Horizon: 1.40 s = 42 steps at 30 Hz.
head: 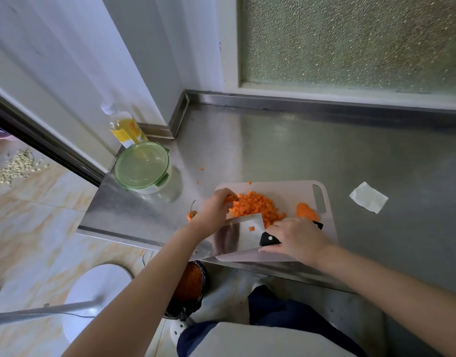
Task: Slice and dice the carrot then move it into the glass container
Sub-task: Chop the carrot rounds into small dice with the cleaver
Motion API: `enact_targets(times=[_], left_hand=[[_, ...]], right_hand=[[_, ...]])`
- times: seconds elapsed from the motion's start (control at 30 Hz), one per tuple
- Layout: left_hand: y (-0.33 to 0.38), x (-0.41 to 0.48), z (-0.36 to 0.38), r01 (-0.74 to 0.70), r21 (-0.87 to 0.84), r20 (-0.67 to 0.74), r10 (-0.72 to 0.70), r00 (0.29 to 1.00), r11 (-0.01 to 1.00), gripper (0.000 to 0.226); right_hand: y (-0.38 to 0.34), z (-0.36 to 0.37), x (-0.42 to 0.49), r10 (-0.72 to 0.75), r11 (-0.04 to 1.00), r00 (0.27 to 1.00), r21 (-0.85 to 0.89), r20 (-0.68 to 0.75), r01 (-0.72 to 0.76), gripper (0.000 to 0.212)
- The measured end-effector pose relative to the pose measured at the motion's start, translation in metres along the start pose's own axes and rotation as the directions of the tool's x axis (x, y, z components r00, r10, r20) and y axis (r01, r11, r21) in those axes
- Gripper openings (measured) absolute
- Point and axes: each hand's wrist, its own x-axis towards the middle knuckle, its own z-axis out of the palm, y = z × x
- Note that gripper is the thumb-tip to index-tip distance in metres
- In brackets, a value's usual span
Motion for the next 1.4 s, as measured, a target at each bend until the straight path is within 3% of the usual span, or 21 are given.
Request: enact_targets(times=[0.1,0.2,0.33,0.4,0.5,0.6,0.7,0.8,0.9,1.03,1.13,1.4], left_hand=[[0.0,-0.005,-0.007,-0.036,-0.093,-0.259,0.01,0.966,0.995,0.021],[0.008,-0.023,-0.013,-0.114,-0.143,-0.508,0.025,0.861,0.983,0.019],[0.009,-0.049,-0.006,-0.212,-0.146,-0.671,0.061,0.739,0.966,0.018],[0.0,-0.054,0.004,-0.19,-0.137,-0.648,0.057,0.759,0.972,0.017],[-0.019,-0.055,0.022,-0.125,-0.064,-0.514,0.074,0.855,0.99,0.017],[-0.033,-0.05,0.037,-0.08,0.035,-0.36,0.087,0.929,0.996,0.019],[-0.038,-0.045,0.049,0.025,0.114,-0.264,0.006,0.965,0.993,0.02],[-0.04,-0.043,0.06,0.16,0.193,-0.189,-0.123,0.974,0.968,0.028],[-0.036,-0.047,0.068,0.207,0.209,-0.169,-0.173,0.97,0.956,0.04],[-0.037,-0.05,0.076,0.196,0.283,-0.186,-0.147,0.972,0.939,0.051],[-0.04,-0.05,0.082,0.195,0.288,-0.238,-0.127,0.963,0.938,0.043],[-0.051,-0.04,0.072,0.129,0.337,-0.213,-0.058,0.975,0.933,0.037]], right_hand=[[0.001,0.003,0.002,0.065,0.998,0.998,0.0,-0.005,-0.065,0.051],[0.003,0.0,0.006,0.21,0.977,0.977,0.039,0.032,-0.211,0.05],[0.001,-0.008,0.008,0.389,0.905,0.91,0.126,0.141,-0.407,0.047],[-0.001,-0.013,0.01,0.479,0.848,0.847,0.129,0.232,-0.515,0.046],[-0.003,-0.018,0.012,0.556,0.77,0.781,0.179,0.286,-0.613,0.043],[-0.006,-0.02,0.012,0.577,0.723,0.758,0.24,0.304,-0.647,0.046],[-0.009,-0.022,0.012,0.59,0.697,0.742,0.262,0.318,-0.667,0.048],[-0.011,-0.025,0.011,0.586,0.673,0.736,0.304,0.338,-0.675,0.047],[-0.011,-0.024,0.008,0.587,0.67,0.74,0.315,0.33,-0.672,0.049],[-0.011,-0.022,0.003,0.597,0.642,0.718,0.324,0.357,-0.695,0.049],[-0.013,-0.023,0.002,0.585,0.633,0.708,0.322,0.396,-0.704,0.046],[-0.013,-0.021,-0.001,0.581,0.606,0.689,0.336,0.433,-0.722,0.051]])
